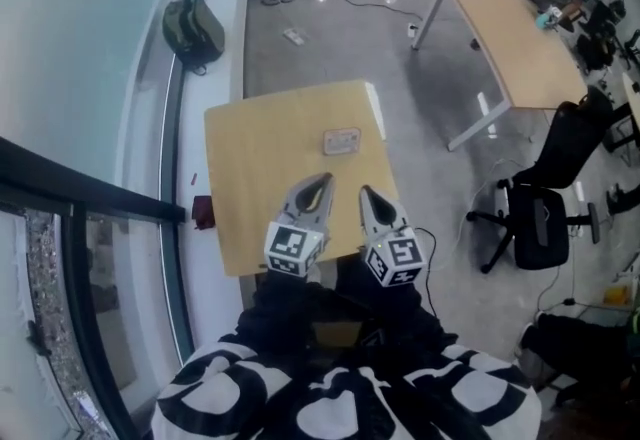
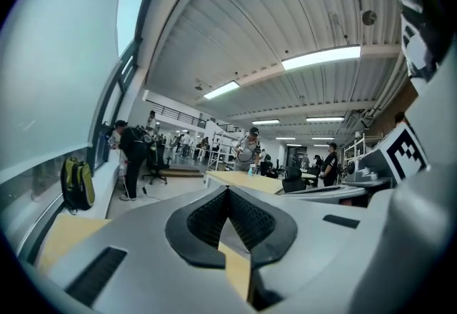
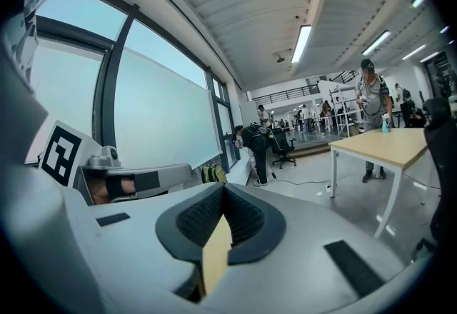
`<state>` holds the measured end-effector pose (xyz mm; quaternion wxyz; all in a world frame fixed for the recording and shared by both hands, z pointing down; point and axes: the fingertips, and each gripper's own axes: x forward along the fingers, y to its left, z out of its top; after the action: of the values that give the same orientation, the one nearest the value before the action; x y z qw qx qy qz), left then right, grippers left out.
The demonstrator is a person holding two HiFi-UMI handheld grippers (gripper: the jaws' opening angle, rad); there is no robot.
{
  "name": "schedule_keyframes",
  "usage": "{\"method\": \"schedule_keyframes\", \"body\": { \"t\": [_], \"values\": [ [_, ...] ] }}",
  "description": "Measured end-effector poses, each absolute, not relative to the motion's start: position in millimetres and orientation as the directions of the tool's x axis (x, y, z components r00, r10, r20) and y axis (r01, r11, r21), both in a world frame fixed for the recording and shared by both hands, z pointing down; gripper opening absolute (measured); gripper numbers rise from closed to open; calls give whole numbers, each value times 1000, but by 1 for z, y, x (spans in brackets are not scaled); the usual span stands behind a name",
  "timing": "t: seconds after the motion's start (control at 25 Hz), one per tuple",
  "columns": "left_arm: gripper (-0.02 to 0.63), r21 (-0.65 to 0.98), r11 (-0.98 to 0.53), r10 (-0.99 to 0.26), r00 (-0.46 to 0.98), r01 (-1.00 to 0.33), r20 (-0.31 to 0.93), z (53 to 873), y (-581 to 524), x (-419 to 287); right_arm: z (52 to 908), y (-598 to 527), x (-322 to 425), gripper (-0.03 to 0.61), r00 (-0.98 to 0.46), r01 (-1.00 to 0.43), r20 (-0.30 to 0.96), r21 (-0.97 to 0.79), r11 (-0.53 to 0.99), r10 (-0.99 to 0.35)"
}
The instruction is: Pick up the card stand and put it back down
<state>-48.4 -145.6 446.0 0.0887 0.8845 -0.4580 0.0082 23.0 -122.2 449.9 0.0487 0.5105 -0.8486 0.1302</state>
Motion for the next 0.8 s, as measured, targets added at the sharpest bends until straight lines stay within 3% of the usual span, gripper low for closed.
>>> {"method": "schedule_keyframes", "body": {
  "t": [0.8],
  "values": [
    [14,147,-635,-672,636,-759,379,595,-191,-75,562,-175,38,21,-530,-848,419,-237,475,-737]
  ]
}}
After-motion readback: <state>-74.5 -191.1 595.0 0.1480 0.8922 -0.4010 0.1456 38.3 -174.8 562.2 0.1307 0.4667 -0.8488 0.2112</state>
